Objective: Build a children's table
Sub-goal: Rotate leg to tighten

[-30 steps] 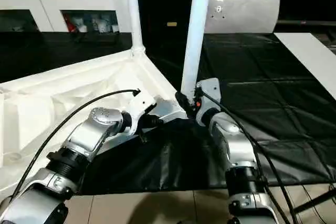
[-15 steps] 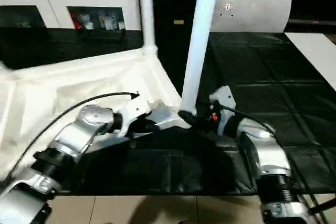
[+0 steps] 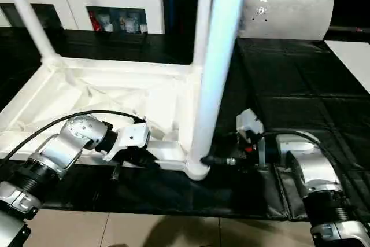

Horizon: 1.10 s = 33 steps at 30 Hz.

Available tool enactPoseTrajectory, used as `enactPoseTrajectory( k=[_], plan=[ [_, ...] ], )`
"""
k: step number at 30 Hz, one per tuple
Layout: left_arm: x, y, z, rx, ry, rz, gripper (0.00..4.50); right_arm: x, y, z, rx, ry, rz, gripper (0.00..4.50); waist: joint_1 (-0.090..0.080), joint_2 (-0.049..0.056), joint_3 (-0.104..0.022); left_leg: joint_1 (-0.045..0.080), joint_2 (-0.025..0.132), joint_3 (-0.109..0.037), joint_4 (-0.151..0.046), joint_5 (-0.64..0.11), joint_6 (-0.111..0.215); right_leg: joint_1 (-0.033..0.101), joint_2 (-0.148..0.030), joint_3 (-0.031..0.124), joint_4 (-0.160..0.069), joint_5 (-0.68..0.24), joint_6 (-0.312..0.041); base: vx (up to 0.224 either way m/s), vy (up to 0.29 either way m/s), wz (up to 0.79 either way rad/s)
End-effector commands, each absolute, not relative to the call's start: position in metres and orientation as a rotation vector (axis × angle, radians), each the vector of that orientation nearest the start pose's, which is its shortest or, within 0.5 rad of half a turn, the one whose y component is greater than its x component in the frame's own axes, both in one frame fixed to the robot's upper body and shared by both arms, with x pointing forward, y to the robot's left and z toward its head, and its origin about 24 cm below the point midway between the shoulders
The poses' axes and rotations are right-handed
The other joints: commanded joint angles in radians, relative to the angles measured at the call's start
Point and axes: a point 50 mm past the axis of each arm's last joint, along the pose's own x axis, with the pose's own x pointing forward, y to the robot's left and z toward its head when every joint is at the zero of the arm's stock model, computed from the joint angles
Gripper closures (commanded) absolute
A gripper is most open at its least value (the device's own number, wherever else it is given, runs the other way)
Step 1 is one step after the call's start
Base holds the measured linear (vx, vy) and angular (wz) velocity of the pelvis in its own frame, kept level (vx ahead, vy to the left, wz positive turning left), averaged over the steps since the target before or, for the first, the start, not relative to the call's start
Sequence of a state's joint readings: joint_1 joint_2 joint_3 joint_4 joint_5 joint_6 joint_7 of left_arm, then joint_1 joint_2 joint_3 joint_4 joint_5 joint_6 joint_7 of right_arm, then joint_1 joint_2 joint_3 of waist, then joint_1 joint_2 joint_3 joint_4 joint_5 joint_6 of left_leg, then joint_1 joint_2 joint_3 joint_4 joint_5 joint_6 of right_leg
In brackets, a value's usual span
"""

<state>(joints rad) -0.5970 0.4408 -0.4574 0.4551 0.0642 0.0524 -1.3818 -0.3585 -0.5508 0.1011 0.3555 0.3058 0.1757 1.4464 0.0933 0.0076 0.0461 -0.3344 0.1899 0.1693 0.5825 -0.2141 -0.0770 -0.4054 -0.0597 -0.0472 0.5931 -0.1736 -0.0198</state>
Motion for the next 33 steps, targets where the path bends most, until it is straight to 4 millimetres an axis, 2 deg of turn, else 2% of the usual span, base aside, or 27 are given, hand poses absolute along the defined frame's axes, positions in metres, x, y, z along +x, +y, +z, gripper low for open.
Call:
enactPoseTrajectory(
  k=[1,8,12,15,17,18,19,20,22,23,24,25,26,27,28,29,30,32,33],
  plan=[
    [0.286,0.113,0.046,0.666,0.565,-1.750,4.50,0.274,-0.195,0.071,-0.086,0.335,1.458,1.83,0.000,-0.008,-0.054,-0.010,0.038,-0.001,-0.062,-0.141,0.077,0.057,-0.072,0.038,-0.068,-0.251,-0.230,0.000,0.000,0.00],
    [0.286,0.111,0.045,0.643,0.559,-1.765,4.50,0.269,-0.190,0.067,-0.044,0.361,1.517,2.38,0.006,-0.010,-0.054,-0.010,0.037,-0.001,-0.062,-0.144,0.067,0.057,-0.072,0.039,-0.071,-0.288,-0.212,0.000,0.000,0.00],
    [0.286,0.112,0.045,0.620,0.562,-1.756,4.50,0.268,-0.189,0.067,-0.036,0.363,1.519,2.51,0.006,-0.010,-0.056,-0.011,0.037,-0.001,-0.061,-0.127,0.069,0.057,-0.071,0.038,-0.067,-0.261,-0.215,0.000,0.000,0.00],
    [0.288,0.112,0.046,0.554,0.570,-1.705,4.50,0.267,-0.187,0.066,0.015,0.351,1.507,2.56,0.007,-0.010,-0.056,-0.010,0.037,-0.001,-0.060,-0.124,0.068,0.058,-0.072,0.038,-0.067,-0.263,-0.217,0.000,0.000,0.00],
    [0.292,0.109,0.048,0.465,0.561,-1.626,4.50,0.267,-0.181,0.064,0.043,0.334,1.451,2.56,0.006,-0.011,-0.054,-0.012,0.035,0.000,-0.061,-0.127,0.064,0.058,-0.072,0.038,-0.070,-0.276,-0.212,0.000,0.000,0.00],
    [0.296,0.104,0.048,0.414,0.554,-1.555,4.50,0.272,-0.176,0.059,0.043,0.351,1.363,2.56,0.007,-0.011,-0.054,-0.010,0.035,-0.001,-0.062,-0.133,0.063,0.057,-0.072,0.037,-0.071,-0.291,-0.208,0.000,0.000,0.00],
    [0.298,0.102,0.048,0.383,0.552,-1.509,4.50,0.275,-0.172,0.056,0.040,0.365,1.302,2.56,0.004,-0.012,-0.053,-0.010,0.035,0.000,-0.062,-0.135,0.057,0.057,-0.071,0.038,-0.071,-0.299,-0.205,0.000,0.000,0.00],
    [0.299,0.099,0.048,0.357,0.555,-1.475,4.50,0.278,-0.170,0.053,0.036,0.376,1.250,2.56,-0.003,-0.012,-0.048,-0.008,0.029,-0.005,-0.066,-0.168,0.038,0.054,-0.073,0.035,-0.083,-0.407,-0.172,0.000,0.000,0.00],
    [0.300,0.098,0.047,0.344,0.557,-1.459,4.50,0.279,-0.168,0.052,0.034,0.381,1.222,2.56,-0.011,-0.014,-0.047,-0.010,0.025,-0.008,-0.068,-0.179,0.032,0.054,-0.074,0.034,-0.092,-0.480,-0.135,0.000,0.000,0.00],
    [0.302,0.093,0.046,0.323,0.556,-1.410,4.50,0.285,-0.164,0.048,0.029,0.390,1.131,2.57,-0.015,-0.016,-0.047,-0.011,0.025,-0.009,-0.068,-0.184,0.033,0.053,-0.073,0.034,-0.094,-0.494,-0.127,0.000,0.000,0.00],
    [0.307,0.083,0.044,0.293,0.555,-1.316,4.50,0.295,-0.155,0.041,0.021,0.412,0.964,2.57,-0.022,-0.009,-0.046,-0.012,0.024,-0.010,-0.070,-0.185,0.027,0.052,-0.072,0.034,-0.094,-0.500,-0.120,0.000,0.000,0.00],
    [0.307,0.083,0.044,0.293,0.555,-1.316,4.50,0.295,-0.155,0.041,0.021,0.412,0.964,2.57,-0.030,-0.010,-0.044,-0.012,0.023,-0.008,-0.069,-0.189,0.020,0.047,-0.068,0.033,-0.096,-0.504,-0.118,0.000,0.000,0.00],
    [0.307,0.082,0.044,0.291,0.555,-1.308,4.50,0.296,-0.154,0.040,0.020,0.415,0.949,2.57,-0.044,-0.013,-0.045,-0.010,0.017,-0.013,-0.067,-0.217,0.020,0.048,-0.071,0.027,-0.104,-0.561,-0.097,0.000,0.000,0.00],
    [0.309,0.074,0.043,0.277,0.558,-1.257,4.50,0.304,-0.148,0.036,0.029,0.431,0.833,2.57,-0.049,-0.012,-0.044,-0.011,0.018,-0.012,-0.067,-0.215,0.018,0.045,-0.070,0.030,-0.104,-0.560,-0.097,0.000,0.000,0.00],
    [0.309,0.074,0.043,0.277,0.558,-1.257,4.50,0.304,-0.148,0.036,0.029,0.431,0.833,2.57,-0.056,-0.011,-0.042,-0.010,0.017,-0.012,-0.066,-0.236,0.023,0.041,-0.068,0.027,-0.110,-0.582,-0.091,0.000,0.000,0.00],
    [0.310,0.072,0.043,0.274,0.555,-1.240,4.50,0.306,-0.146,0.035,0.036,0.432,0.803,2.57,-0.058,-0.012,-0.044,-0.010,0.016,-0.014,-0.066,-0.240,0.026,0.043,-0.069,0.026,-0.110,-0.589,-0.086,0.000,0.000,0.00],
    [0.313,0.065,0.044,0.267,0.545,-1.189,4.50,0.312,-0.139,0.034,0.053,0.416,0.727,2.57,-0.060,-0.009,-0.044,-0.010,0.017,-0.013,-0.067,-0.242,0.030,0.040,-0.068,0.027,-0.112,-0.585,-0.086,0.000,0.000,0.00],
    [0.317,0.058,0.045,0.269,0.531,-1.124,4.50,0.319,-0.131,0.035,0.079,0.374,0.646,2.57,-0.067,-0.010,-0.045,-0.010,0.017,-0.014,-0.067,-0.252,0.026,0.037,-0.068,0.024,-0.112,-0.577,-0.089,0.000,0.000,0.00],
    [0.319,0.055,0.045,0.274,0.525,-1.101,4.50,0.323,-0.128,0.037,0.099,0.351,0.612,2.04,-0.066,-0.009,-0.046,-0.008,0.018,-0.015,-0.068,-0.255,0.026,0.036,-0.069,0.024,-0.113,-0.575,-0.089,0.000,0.000,0.00]
  ],
)
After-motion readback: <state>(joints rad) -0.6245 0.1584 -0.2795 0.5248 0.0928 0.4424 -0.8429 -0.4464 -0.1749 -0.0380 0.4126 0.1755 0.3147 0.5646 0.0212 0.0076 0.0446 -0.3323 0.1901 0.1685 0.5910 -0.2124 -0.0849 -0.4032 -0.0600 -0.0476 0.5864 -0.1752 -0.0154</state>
